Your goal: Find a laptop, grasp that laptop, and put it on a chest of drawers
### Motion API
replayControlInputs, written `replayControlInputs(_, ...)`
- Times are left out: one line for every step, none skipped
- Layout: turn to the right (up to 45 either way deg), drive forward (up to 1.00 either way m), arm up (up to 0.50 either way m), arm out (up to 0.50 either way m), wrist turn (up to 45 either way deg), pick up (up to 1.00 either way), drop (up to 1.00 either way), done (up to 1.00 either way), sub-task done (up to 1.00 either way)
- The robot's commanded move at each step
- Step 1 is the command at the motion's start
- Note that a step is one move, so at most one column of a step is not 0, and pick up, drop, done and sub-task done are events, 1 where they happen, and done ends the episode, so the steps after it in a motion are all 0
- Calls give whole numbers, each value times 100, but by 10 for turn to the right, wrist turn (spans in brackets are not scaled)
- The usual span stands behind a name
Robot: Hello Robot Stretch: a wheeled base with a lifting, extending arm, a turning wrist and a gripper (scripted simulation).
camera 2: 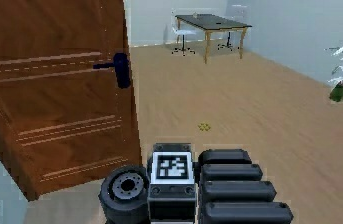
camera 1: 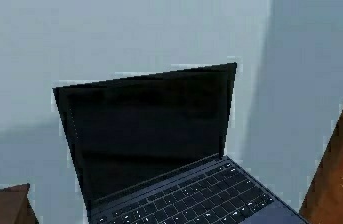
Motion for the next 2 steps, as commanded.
replayControlInputs(-60,0,0,0,0,0,0,0,0)
replayControlInputs(0,25,0,0,0,0,0,0,0)
